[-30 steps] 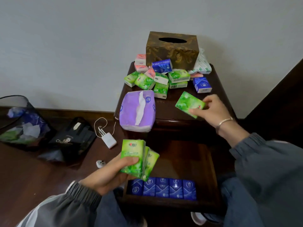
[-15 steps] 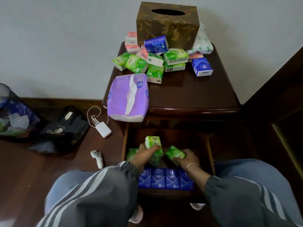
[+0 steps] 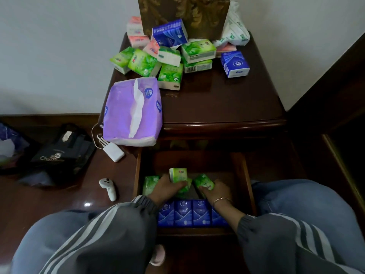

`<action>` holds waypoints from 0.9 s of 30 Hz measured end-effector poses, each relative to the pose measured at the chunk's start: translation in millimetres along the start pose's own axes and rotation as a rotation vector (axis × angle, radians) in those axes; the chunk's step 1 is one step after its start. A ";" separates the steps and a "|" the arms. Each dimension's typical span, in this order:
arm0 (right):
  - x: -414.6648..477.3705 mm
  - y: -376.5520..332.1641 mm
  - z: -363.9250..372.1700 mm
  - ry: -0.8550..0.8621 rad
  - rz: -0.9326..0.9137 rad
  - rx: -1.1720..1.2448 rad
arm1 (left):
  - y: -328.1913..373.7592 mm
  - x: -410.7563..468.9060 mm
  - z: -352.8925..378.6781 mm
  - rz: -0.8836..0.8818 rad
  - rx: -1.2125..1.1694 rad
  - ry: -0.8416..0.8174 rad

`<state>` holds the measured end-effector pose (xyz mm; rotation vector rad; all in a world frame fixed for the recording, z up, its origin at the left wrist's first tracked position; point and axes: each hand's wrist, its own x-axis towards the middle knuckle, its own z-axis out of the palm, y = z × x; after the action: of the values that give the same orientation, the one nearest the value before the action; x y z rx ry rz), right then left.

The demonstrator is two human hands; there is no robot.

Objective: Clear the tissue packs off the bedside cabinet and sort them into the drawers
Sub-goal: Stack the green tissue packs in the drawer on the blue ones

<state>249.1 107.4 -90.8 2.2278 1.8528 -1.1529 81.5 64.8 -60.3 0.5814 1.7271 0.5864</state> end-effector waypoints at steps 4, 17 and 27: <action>-1.8 1.8 5.1 -0.021 0.013 -0.217 | -4.1 0.8 -3.6 -0.031 0.032 -0.001; -9.0 -38.1 -13.8 -0.276 -0.125 0.459 | 12.3 -4.6 -33.9 0.032 -0.293 -0.190; -13.6 -47.0 -11.9 -0.462 -0.069 0.725 | 17.7 -18.2 -55.6 0.078 -0.239 -0.189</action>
<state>214.6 115.3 -54.9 1.8756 1.4685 -2.4009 32.6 61.5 -23.7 0.5190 1.4378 0.7565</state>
